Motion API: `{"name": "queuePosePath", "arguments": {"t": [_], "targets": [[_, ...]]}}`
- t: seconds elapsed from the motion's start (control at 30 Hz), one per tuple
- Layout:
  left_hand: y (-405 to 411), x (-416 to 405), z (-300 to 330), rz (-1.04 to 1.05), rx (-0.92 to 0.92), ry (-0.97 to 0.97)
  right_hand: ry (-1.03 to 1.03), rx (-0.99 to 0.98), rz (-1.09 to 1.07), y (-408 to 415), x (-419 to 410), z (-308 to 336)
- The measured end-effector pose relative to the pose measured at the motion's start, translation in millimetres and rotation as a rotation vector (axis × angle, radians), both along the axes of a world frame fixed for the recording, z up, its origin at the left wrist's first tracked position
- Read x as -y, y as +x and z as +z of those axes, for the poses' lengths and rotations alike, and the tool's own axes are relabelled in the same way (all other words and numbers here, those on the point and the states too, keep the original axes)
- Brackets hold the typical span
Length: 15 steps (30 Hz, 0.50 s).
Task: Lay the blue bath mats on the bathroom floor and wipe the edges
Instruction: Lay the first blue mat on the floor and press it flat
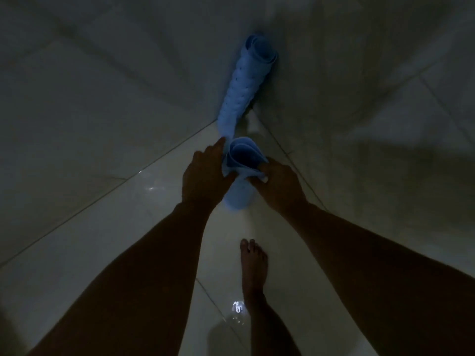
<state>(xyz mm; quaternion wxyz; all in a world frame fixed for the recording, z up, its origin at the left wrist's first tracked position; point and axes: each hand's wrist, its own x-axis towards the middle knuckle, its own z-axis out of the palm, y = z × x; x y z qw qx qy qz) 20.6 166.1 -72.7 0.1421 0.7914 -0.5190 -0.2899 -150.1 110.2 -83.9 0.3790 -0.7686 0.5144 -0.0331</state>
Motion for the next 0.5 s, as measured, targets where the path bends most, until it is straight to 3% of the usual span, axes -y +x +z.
{"name": "queuePosePath", "arguments": {"t": [0.13,0.33,0.5], "targets": [[15,-100,18,0.127,0.02,0.036,0.024,-0.101,0.127,24,-71,21],[43,-254,60,-0.003,0.151,0.056,-0.019,-0.281,0.363,60,-182,56],[57,-375,102,0.172,0.166,0.013,-0.151,-0.491,0.625,87,-277,93]]}}
